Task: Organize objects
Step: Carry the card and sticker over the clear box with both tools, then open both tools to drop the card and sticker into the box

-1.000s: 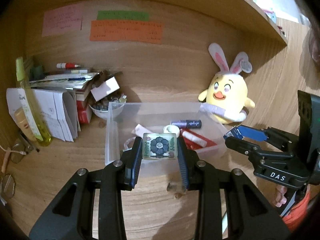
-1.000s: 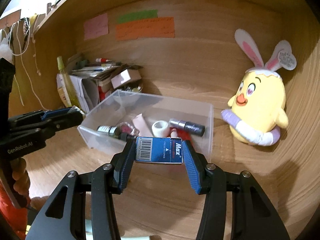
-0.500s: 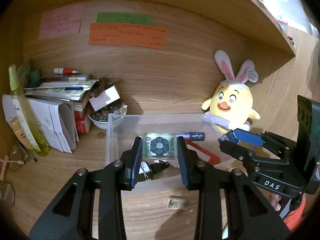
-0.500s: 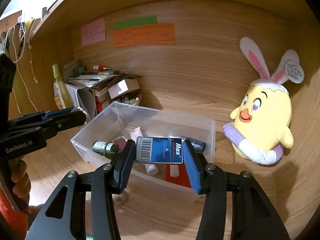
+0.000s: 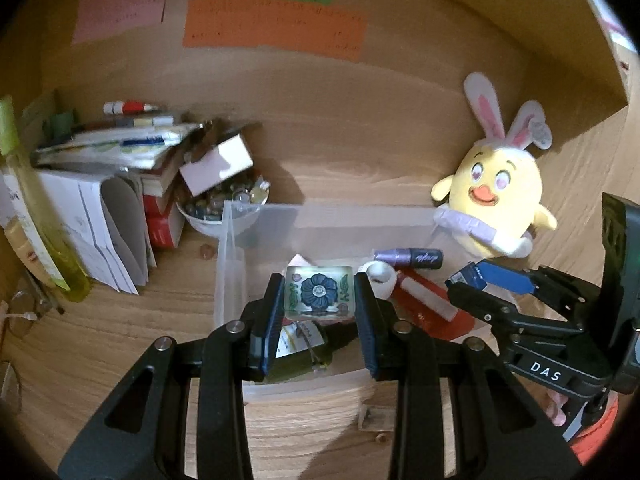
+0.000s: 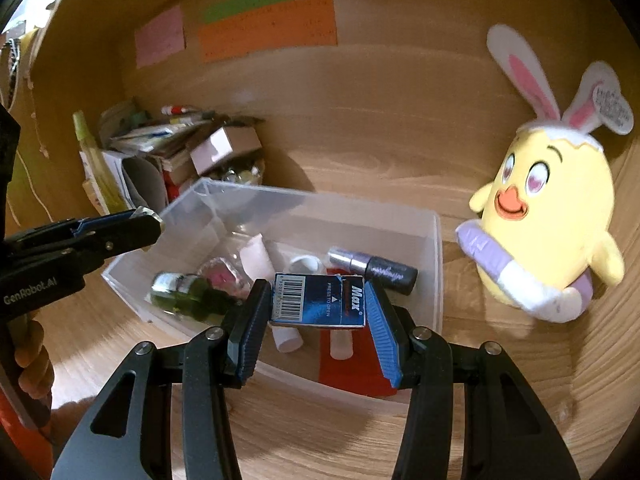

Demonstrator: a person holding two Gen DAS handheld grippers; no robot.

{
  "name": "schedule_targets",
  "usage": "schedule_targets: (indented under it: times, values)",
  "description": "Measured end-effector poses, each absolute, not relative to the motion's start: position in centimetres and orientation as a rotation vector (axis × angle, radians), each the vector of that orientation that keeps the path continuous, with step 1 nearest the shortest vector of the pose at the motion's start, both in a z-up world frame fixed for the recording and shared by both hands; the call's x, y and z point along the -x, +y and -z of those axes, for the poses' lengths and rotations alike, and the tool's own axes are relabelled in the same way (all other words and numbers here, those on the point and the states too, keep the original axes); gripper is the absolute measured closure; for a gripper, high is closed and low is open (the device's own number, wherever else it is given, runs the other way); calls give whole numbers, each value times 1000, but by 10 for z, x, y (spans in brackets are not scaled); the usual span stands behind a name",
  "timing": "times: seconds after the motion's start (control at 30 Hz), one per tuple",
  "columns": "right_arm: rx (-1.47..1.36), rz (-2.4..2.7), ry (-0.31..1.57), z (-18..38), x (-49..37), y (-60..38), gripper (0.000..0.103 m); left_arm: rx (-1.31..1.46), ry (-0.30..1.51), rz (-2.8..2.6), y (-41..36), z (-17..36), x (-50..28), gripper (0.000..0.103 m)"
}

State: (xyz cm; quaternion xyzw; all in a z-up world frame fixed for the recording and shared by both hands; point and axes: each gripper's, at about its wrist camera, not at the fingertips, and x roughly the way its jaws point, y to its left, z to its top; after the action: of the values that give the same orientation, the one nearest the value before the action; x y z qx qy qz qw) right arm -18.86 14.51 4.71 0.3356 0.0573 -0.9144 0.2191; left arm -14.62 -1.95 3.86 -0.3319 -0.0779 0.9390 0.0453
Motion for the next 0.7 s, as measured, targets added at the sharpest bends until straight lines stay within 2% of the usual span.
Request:
schedule_targets:
  times: [0.6,0.7]
  values:
    - [-1022,2509,192,-26,200,137,58,1096,-261,-2834,-18,-13,161,69]
    - [-1029,2507,181,-26,202,137,58,1088,-264,-2835,-19,-15,159,63]
